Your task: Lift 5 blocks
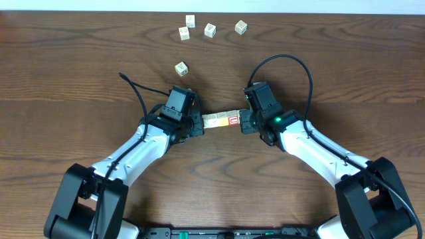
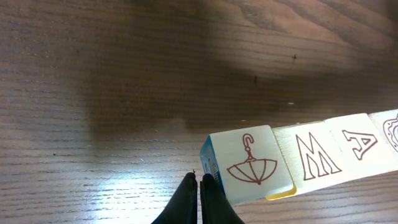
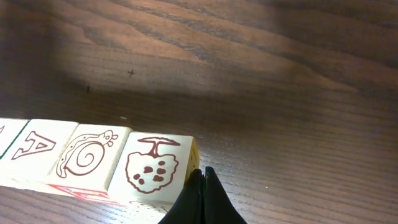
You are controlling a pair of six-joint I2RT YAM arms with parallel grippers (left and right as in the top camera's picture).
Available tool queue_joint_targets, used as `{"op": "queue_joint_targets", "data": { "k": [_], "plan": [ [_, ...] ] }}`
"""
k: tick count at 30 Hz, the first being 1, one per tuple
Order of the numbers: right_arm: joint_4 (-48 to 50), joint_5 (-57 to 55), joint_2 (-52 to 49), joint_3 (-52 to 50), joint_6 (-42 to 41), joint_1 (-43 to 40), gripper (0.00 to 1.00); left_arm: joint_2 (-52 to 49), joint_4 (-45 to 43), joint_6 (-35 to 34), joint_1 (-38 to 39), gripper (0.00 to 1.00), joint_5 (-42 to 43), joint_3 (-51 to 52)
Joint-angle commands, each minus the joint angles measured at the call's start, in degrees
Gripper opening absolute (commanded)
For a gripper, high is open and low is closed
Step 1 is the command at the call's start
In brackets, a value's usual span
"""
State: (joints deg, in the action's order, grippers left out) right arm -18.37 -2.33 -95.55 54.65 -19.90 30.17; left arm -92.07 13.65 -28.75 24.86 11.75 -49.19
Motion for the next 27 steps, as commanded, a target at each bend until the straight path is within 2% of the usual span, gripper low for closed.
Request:
{"op": "queue_joint_targets", "data": {
  "k": [1, 27],
  "plan": [
    [2.3, 21.0, -1.2, 0.8, -0.4, 6.8, 0.01, 0.4, -3.5, -0.5, 5.1, 0.07, 17.2, -2.2],
    [2.4, 21.0, -5.7, 0.8, -0.5, 7.7, 0.01, -2.1, -4.8, -0.7, 6.8, 0.07, 17.2, -2.1]
  ]
}}
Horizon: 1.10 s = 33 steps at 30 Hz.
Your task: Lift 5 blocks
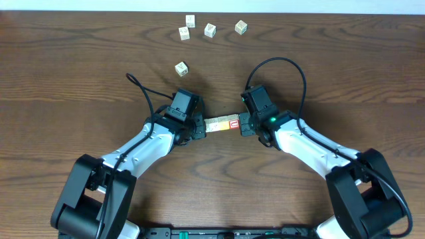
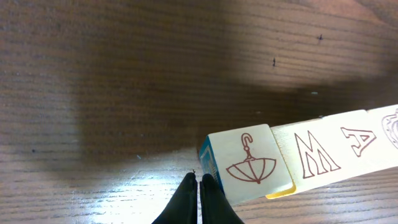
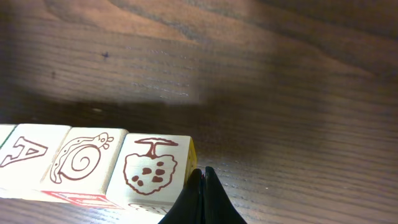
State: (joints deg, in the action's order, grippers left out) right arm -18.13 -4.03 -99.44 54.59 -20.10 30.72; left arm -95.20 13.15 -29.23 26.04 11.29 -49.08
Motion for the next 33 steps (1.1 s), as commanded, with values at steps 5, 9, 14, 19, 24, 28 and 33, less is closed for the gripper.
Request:
{"op": "queue_joint_targets", "data": {
  "k": [5, 9, 14, 19, 24, 28, 33],
  "plan": [
    [2.6, 22.8, -1.9, 0.9, -0.3, 7.3, 0.01, 1.0, -4.3, -0.2, 5.7, 0.07, 17.6, -2.2],
    [2.5, 22.8, -1.9, 0.9, -0.3, 7.3, 0.01, 1.0, -4.3, -0.2, 5.7, 0.07, 17.6, -2.2],
    [2.5, 22.7, -1.9, 0.9, -0.3, 7.4, 0.01, 1.0, -4.3, -0.2, 5.7, 0.07, 17.6, -2.2],
    [2.5, 22.7, -1.9, 0.9, -0.3, 7.7, 0.01, 1.0, -4.2, -0.2, 5.7, 0.07, 17.6, -1.5],
    [2.5, 22.7, -1.9, 0.9, -0.3, 7.8, 0.01, 1.0, -4.2, -0.2, 5.7, 0.07, 17.6, -1.0],
    [2.5, 22.7, -1.9, 0.9, -0.2, 7.8, 0.01, 1.0, -4.3, -0.2, 5.7, 0.07, 17.6, -1.0],
    [2.3, 22.7, -1.9, 0.9, -0.2, 7.8, 0.02, 1.0, -4.3, -0.2, 5.7, 0.07, 17.6, -1.0]
  ]
}}
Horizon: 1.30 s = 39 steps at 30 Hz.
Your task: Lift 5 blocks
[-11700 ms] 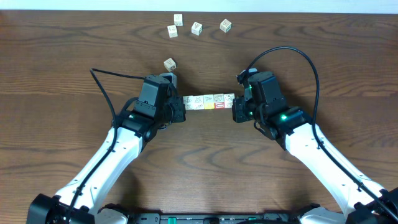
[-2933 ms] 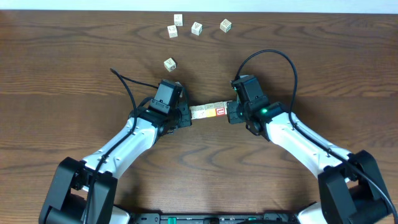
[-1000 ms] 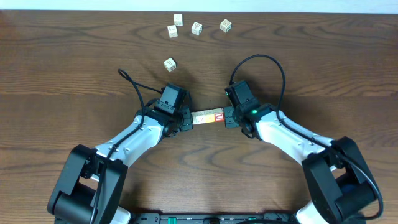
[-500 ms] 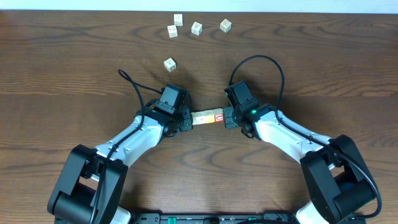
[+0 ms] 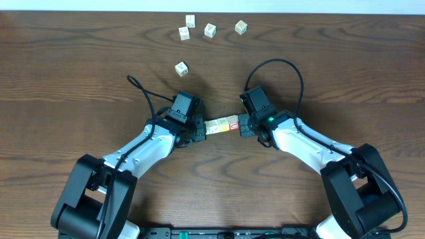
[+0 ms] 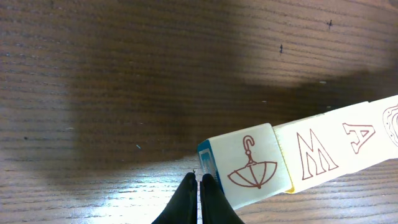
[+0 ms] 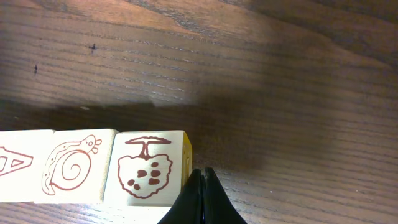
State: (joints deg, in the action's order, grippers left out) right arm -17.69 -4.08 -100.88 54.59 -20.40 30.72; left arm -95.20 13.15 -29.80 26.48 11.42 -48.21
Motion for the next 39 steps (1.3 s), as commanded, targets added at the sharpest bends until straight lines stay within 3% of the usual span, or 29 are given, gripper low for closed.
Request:
{"op": "queue_joint_targets", "data": {
  "k": [1, 39],
  "plan": [
    [1.8, 22.8, -0.5, 0.9, 0.1, 7.8, 0.02, 1.0, -4.3, 0.4, 5.2, 0.07, 17.5, -1.9],
    [-2.0, 16.3, -0.5, 0.9, 0.3, 7.5, 0.03, 1.0, -1.7, 0.3, 5.2, 0.08, 12.5, -1.9]
  ]
}}
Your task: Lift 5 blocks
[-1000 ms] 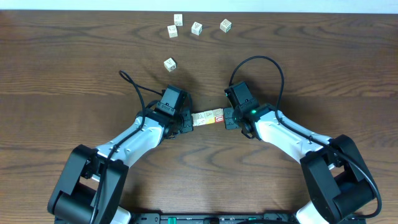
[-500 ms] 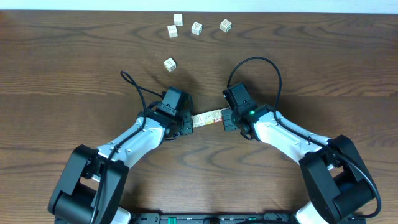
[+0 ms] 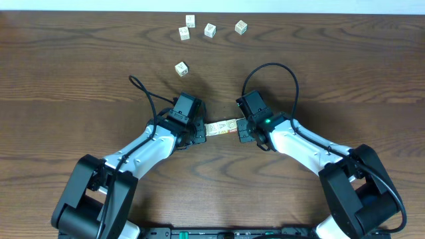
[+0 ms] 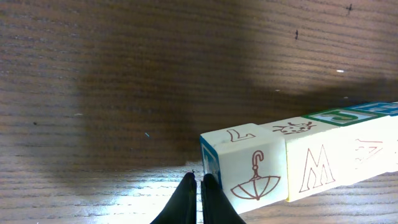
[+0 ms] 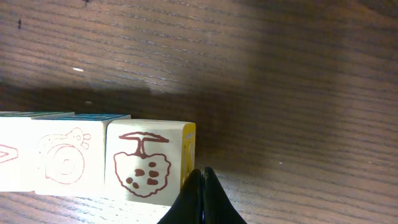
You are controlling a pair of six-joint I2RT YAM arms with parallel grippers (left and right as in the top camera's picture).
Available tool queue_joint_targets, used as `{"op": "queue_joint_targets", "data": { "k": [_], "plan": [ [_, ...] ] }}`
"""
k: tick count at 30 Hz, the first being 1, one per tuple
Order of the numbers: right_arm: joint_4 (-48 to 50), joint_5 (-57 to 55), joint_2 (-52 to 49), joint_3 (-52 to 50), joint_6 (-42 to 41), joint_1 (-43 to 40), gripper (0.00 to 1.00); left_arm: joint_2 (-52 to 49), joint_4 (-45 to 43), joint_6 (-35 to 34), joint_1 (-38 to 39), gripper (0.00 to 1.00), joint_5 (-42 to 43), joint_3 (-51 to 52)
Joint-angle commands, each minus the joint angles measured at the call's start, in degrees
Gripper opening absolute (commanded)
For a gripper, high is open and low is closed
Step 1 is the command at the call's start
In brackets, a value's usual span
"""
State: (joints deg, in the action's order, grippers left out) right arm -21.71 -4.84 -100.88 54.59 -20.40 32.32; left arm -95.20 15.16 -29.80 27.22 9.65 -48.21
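Observation:
A row of several pale picture blocks [image 3: 221, 126] is squeezed end to end between my two grippers. My left gripper [image 4: 199, 180] is shut, its fingertips pressed against the outer side of the umbrella block [image 4: 255, 174]; the W block [image 4: 317, 168] follows it. My right gripper [image 5: 200, 173] is shut too, against the yellow side of the tree block [image 5: 144, 165], which adjoins the snail block [image 5: 65, 162]. A dark shadow lies on the table behind the row. In the overhead view, the left gripper [image 3: 199, 131] and right gripper [image 3: 242, 126] close off the row's ends.
One loose block [image 3: 181, 68] lies behind the left arm. Several more loose blocks [image 3: 210, 30] sit near the table's far edge. Cables loop above both wrists. The brown wooden table [image 3: 345, 60] extends all around.
Both wrist views are now tilted, so a second face of the blocks shows along the top of the row. The grippers remain shut against the row's ends. The row sits slightly nearer the front in the overhead view.
At each earlier moment both grippers were shut and pressed against the two ends of the block row. From moment to moment the table marks slid away in the wrist views and the shadow behind the row widened. The row is still held together now.

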Motion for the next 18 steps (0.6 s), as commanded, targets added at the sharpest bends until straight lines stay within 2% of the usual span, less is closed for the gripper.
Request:
{"op": "queue_joint_targets", "data": {
  "k": [1, 18],
  "plan": [
    [1.9, 17.0, -0.5, 0.9, 0.3, 5.9, 0.03, 1.0, -3.7, 0.3, 4.5, 0.08, 14.3, -1.9],
    [1.9, 19.3, -0.5, 0.9, -0.4, 5.8, 0.02, 2.4, -3.7, 0.3, 4.5, 0.08, 14.3, -1.9]
  ]
}}
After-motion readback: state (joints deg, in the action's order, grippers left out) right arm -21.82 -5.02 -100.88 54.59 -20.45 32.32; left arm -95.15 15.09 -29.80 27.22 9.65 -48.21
